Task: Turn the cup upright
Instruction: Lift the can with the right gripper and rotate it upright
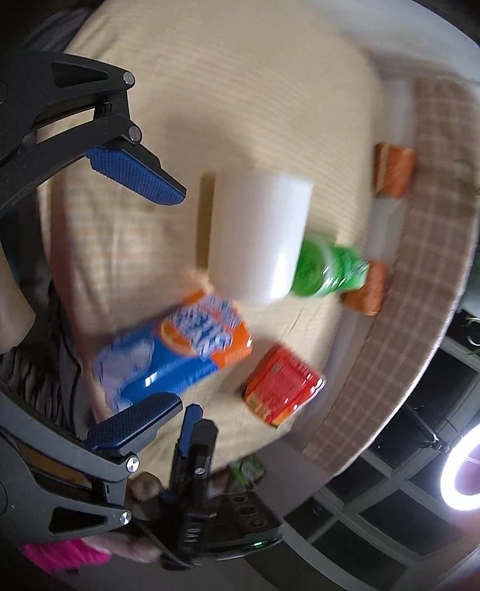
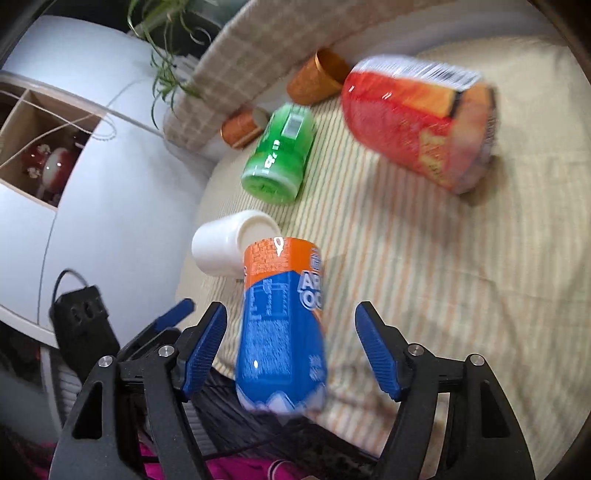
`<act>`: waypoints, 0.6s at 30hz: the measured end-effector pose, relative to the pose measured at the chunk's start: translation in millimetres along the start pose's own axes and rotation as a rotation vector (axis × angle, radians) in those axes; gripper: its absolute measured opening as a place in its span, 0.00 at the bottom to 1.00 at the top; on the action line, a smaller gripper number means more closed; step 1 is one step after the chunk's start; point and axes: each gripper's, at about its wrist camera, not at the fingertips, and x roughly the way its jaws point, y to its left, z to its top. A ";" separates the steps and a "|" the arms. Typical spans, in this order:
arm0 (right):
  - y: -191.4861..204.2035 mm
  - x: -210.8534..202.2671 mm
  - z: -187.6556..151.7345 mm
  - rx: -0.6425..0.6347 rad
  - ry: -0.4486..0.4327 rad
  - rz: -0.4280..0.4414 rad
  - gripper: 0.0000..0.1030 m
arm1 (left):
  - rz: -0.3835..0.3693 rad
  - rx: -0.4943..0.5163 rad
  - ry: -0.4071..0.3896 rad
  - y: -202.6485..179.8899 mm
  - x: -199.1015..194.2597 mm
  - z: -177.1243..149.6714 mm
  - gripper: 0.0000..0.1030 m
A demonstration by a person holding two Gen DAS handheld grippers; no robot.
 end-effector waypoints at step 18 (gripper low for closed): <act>-12.8 -64.7 -55.1 -0.022 -0.193 -0.178 0.70 | -0.098 -0.205 0.180 -2.6 74.0 18.4 0.90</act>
